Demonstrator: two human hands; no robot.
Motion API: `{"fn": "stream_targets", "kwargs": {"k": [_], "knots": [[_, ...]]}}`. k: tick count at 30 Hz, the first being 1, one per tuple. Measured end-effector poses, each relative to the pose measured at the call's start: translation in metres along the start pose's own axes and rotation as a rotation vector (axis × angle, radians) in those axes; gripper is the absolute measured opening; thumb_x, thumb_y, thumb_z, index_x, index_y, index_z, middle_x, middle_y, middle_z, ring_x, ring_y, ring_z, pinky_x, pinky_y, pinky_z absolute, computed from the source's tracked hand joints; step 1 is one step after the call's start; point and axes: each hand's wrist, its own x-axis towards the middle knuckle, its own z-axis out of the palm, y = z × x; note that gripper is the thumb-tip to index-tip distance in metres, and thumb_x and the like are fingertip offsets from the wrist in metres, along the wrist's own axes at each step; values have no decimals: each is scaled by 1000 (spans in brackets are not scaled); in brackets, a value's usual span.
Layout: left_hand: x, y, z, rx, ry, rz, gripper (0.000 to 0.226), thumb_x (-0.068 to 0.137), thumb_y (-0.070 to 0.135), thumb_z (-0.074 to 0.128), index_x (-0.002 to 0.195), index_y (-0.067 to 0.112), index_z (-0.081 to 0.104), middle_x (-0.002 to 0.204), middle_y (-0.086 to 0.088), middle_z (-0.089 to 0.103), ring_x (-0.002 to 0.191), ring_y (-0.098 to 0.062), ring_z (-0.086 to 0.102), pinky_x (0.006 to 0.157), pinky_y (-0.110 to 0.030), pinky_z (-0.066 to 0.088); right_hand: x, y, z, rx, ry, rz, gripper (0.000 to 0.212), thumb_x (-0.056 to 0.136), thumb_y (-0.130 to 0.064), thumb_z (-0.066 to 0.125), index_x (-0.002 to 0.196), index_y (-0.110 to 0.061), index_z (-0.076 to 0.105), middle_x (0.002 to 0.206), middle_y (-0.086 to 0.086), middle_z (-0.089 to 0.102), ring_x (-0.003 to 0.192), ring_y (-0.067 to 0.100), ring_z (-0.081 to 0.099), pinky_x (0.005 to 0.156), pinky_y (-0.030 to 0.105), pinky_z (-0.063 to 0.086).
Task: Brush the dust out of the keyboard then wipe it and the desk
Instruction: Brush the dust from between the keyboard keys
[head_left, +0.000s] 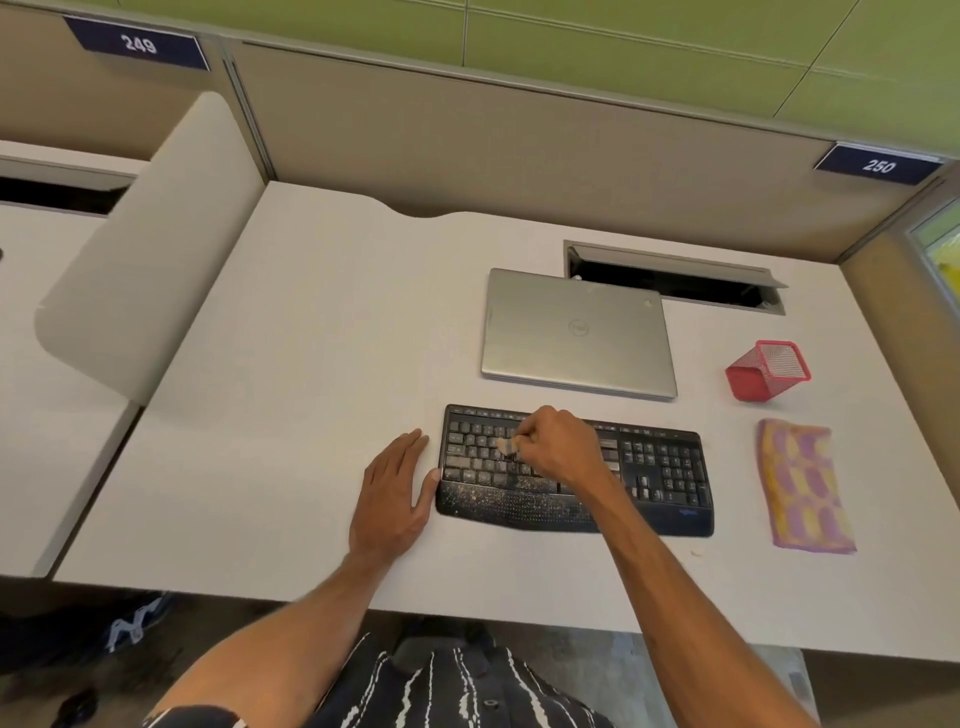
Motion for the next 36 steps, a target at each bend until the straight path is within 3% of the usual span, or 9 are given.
{"fn": "stream_targets", "kwargs": {"k": [5,11,15,20,28,32,36], "knots": [[-1,0,0,-1,-2,-4,58,115,51,44,168,29,40,173,12,37,163,-7,27,134,-36,26,5,-3,-2,12,104,49,18,101,-24,62,105,-23,80,77,-13,73,51,1,56,49,18,38],[-1,-1,1,-4,4,6,57,115,51,43,167,28,41,173,12,38,162,-8,29,133,-37,28,7,-9,-4,-40,-67,25,13,96,-22,67,99,-23,80,77,-14,73,54,2,57,50,19,40],[0,-1,2,-4,6,5,57,115,52,43,167,29,41,173,12,39,162,-6,28,133,-35,27,10,-9,-11,31,47,39,16,99,-22,65,98,-23,80,73,-14,72,55,5,64,55,24,55],[0,-2,2,-2,12,5,56,115,50,44,167,29,42,172,13,39,162,-6,29,133,-36,28,9,-9,3,4,-33,23,16,99,-20,65,100,-23,81,74,-16,71,49,1,51,46,17,36],[0,-3,4,-9,15,3,56,115,51,44,167,29,42,172,13,39,162,-6,29,132,-37,30,14,-10,-2,-22,32,42,16,99,-21,64,97,-23,79,77,-13,73,56,3,62,53,21,50],[0,-4,5,-5,20,8,56,115,50,44,166,28,43,172,12,39,162,-7,30,132,-37,30,14,-4,-3,-45,-87,-18,16,99,-21,65,102,-25,80,76,-16,72,51,1,53,48,18,39],[0,-4,5,-5,15,3,56,115,50,43,166,29,43,172,12,39,162,-8,31,132,-38,30,13,-1,-12,-15,2,-116,19,102,-36,65,116,-35,77,88,-20,76,52,0,53,53,19,40]]}}
